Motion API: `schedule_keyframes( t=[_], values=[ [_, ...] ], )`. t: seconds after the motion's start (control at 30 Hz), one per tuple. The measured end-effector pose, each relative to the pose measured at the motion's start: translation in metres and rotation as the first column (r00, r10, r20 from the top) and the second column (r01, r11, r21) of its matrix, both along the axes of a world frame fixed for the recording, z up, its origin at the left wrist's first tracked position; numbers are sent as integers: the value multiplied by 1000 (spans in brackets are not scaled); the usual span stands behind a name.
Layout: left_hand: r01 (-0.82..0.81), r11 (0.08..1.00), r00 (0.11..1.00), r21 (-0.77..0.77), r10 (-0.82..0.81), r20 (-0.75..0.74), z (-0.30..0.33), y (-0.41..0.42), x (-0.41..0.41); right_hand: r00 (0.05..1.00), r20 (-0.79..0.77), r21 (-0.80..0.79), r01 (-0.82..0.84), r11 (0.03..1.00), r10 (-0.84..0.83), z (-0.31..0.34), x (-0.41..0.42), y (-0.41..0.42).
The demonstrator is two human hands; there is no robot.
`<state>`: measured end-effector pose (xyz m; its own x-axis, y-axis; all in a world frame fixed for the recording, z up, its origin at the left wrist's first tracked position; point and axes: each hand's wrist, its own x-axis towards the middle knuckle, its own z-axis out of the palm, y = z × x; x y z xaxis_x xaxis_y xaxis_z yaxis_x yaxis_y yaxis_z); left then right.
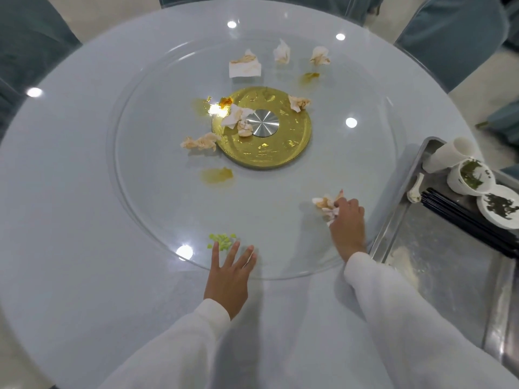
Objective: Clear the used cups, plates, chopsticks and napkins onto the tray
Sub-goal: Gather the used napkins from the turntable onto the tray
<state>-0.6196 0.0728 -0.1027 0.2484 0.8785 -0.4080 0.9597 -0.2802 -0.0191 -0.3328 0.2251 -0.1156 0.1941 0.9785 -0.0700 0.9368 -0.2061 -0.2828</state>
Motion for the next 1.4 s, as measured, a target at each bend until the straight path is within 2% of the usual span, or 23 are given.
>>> schedule_keyframes(
  t=[0.1,0.27,0.5,0.6,0.7,0.8,0.9,1.1,1.3,1.4],
  values=[
    [-4,1000,1000,14,4,19,-4,0,-1,998,-32,38,56,998,-55,-4,12,14],
    [11,1000,1000,7,-11,21,-9,0,2,988,-121,70,109,992,-100,-12,-19,-9],
    [27,999,999,-19,-26,23,-9,4,3,987,-153,59,-48,997,56,-10,-82,-76],
    [18,999,1000,-32,-17,15,-6,6,10,981,-178,53,-65,996,74,-4,-94,-99],
    [0,998,1000,-56,1,16,-5,9,12,970,-177,56,-161,985,168,0,-96,-116],
    [-17,997,1000,-78,19,22,1,11,9,934,-300,-23,-212,977,196,7,-91,-134],
    [9,997,1000,-71,-7,20,3,5,6,894,-436,-3,-111,994,99,15,-73,-153],
    [40,999,998,22,-41,57,-1,-37,-6,857,-514,15,52,999,-37,31,-45,-202],
    [-39,999,999,-1,39,33,-6,-63,-14,775,-599,-32,227,973,-201,31,-36,-243],
    [-75,995,994,-67,80,72,-3,-60,-12,731,-635,-54,283,958,-251,36,-33,-251]
  ],
)
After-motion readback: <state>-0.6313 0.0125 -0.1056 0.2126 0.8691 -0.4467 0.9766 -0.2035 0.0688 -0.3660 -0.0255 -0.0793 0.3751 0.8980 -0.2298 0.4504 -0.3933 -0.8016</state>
